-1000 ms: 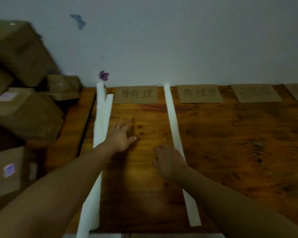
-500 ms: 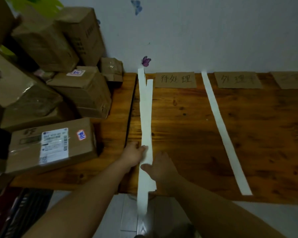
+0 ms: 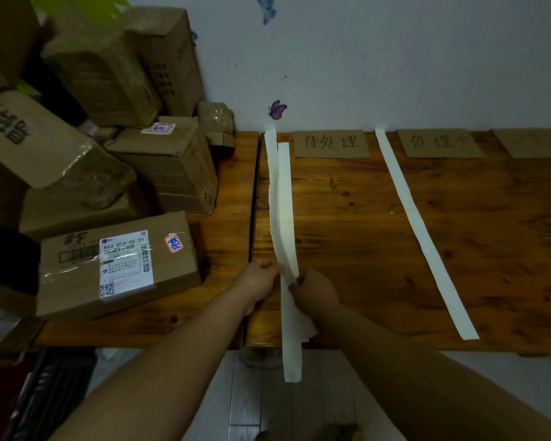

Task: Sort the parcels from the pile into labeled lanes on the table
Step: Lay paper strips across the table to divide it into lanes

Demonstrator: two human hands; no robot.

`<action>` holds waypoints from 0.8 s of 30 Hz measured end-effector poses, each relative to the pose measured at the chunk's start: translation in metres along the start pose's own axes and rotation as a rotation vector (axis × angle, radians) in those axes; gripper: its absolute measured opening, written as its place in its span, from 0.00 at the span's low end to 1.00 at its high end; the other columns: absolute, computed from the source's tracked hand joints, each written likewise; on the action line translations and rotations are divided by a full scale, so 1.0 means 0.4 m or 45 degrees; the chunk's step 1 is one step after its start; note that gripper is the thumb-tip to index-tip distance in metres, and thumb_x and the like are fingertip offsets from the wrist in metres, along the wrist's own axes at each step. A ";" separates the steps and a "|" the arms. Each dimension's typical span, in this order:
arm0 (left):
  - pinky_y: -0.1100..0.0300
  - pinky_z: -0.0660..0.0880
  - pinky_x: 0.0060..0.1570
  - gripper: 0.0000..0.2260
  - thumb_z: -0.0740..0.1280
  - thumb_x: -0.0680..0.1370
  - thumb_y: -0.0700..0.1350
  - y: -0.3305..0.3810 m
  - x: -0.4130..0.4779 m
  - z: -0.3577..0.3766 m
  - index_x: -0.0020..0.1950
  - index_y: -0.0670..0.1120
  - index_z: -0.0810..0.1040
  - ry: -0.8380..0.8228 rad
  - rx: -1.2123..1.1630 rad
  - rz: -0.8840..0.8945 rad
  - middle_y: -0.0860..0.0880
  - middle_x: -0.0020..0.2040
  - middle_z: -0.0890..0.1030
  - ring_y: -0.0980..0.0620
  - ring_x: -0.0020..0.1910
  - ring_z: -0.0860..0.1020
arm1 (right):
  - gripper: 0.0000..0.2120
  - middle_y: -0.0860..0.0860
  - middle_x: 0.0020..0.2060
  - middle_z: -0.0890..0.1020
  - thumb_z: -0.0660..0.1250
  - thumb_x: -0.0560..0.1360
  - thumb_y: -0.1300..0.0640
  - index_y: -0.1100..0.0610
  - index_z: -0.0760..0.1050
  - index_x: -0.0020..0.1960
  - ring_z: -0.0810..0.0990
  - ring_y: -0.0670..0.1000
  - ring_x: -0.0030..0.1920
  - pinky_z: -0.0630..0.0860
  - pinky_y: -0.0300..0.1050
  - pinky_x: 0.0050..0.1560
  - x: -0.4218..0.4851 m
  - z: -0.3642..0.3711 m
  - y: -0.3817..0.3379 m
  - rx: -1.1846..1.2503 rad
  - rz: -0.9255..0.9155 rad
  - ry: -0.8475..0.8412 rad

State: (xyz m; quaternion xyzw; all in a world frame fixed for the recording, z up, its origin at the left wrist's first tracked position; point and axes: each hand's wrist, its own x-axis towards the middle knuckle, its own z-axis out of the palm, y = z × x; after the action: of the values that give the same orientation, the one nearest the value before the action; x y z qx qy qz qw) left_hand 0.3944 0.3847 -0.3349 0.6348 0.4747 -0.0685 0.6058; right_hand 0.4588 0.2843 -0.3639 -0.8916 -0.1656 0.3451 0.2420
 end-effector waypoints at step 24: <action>0.49 0.78 0.52 0.11 0.62 0.79 0.38 0.555 -0.213 0.484 0.61 0.39 0.73 -0.261 -0.553 0.351 0.41 0.53 0.80 0.45 0.51 0.79 | 0.05 0.48 0.37 0.74 0.65 0.78 0.55 0.51 0.71 0.44 0.73 0.45 0.34 0.71 0.36 0.34 -0.278 -0.672 0.306 0.284 -0.144 0.116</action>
State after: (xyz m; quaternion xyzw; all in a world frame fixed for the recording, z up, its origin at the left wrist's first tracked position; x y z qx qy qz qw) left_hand 0.5949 0.2199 -0.1718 0.5384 0.3236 0.0542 0.7762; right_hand 0.5826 0.0462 -0.1979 -0.8632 -0.1652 0.3060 0.3659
